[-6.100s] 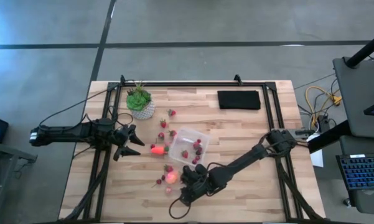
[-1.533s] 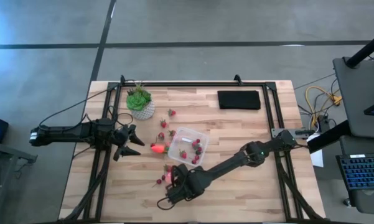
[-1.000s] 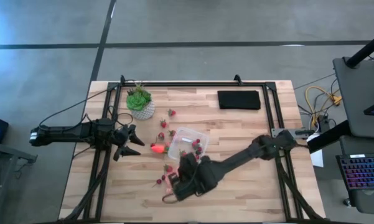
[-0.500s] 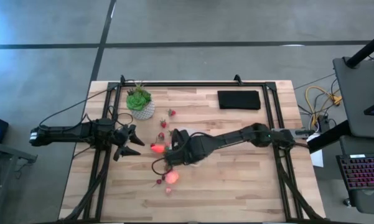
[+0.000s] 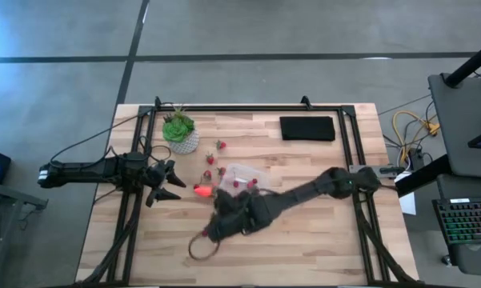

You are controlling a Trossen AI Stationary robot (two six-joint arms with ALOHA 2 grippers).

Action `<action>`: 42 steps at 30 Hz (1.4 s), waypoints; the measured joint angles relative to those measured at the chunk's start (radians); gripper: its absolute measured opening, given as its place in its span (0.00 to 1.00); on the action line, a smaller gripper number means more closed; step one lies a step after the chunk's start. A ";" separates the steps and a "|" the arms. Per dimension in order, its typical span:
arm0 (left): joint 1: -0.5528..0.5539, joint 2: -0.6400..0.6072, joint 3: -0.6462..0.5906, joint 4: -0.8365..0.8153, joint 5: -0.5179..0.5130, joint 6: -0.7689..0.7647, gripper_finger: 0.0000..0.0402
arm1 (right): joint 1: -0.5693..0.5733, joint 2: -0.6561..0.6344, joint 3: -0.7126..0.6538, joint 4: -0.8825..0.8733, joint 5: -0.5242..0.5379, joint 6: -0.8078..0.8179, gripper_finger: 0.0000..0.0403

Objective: Pick and placing Produce into tupperware
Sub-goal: Put the large peach into the transparent container

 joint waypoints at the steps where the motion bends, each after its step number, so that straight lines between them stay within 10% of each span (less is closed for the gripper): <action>1: 0.000 0.000 0.000 0.000 0.000 0.000 0.60 | 0.015 0.002 -0.002 -0.005 -0.004 0.000 0.58; 42: 0.000 0.001 0.000 0.000 0.000 0.000 0.60 | -0.003 0.179 -0.020 0.040 -0.157 -0.325 0.84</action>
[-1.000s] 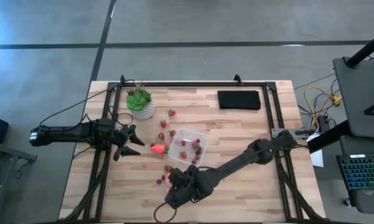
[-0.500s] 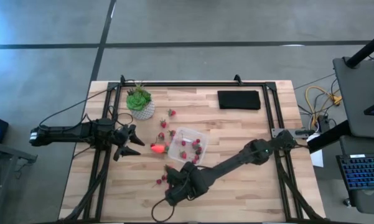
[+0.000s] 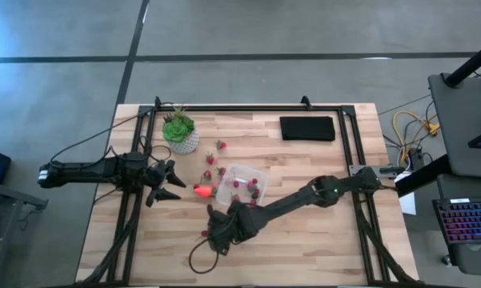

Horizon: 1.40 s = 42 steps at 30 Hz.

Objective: Pick and placing Produce into tupperware
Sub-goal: Put the large peach into the transparent container

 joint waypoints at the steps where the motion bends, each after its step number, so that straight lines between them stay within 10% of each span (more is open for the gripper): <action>1: 0.000 0.000 0.000 0.000 0.000 0.000 0.60 | -0.001 0.002 0.000 0.011 0.000 -0.001 0.85; 42: 0.000 0.000 0.000 0.000 0.000 0.000 0.60 | -0.002 -0.001 -0.066 0.116 0.030 0.128 0.85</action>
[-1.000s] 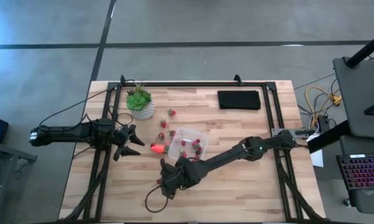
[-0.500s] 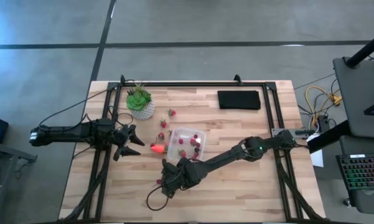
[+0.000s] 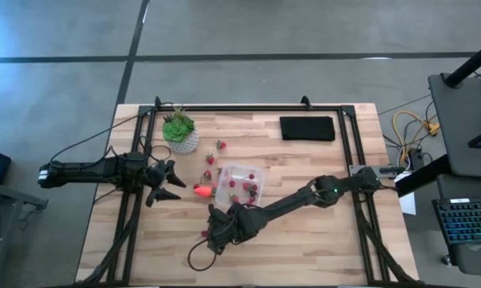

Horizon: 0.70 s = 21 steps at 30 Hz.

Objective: Pick and placing Produce into tupperware
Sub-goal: Put the large peach into the transparent container

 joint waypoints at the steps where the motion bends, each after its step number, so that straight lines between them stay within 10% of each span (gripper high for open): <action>1: 0.000 0.000 0.000 0.000 0.000 0.000 0.60 | 0.001 -0.001 0.000 0.000 -0.003 -0.001 0.84; 21: 0.000 -0.001 0.000 0.000 0.000 0.000 0.60 | 0.017 -0.043 0.043 -0.123 -0.011 0.022 0.83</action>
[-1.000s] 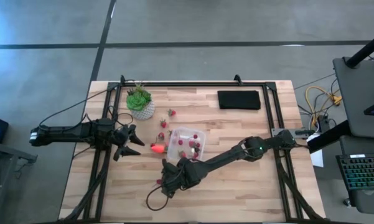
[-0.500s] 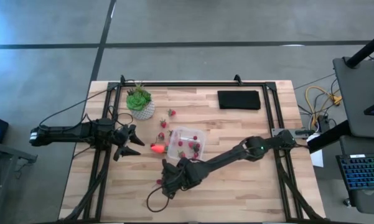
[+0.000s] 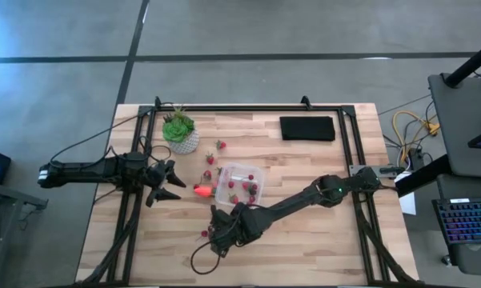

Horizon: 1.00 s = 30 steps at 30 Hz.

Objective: Pick and placing Produce into tupperware
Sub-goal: Put the large peach into the transparent container

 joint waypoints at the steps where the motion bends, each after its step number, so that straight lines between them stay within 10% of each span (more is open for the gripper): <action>1: 0.000 0.000 0.000 0.000 0.000 0.000 0.60 | 0.000 0.000 0.000 -0.007 0.001 0.000 0.83; 30: 0.000 0.000 0.000 0.000 0.000 0.000 0.60 | -0.013 0.049 -0.016 0.072 0.006 -0.002 0.83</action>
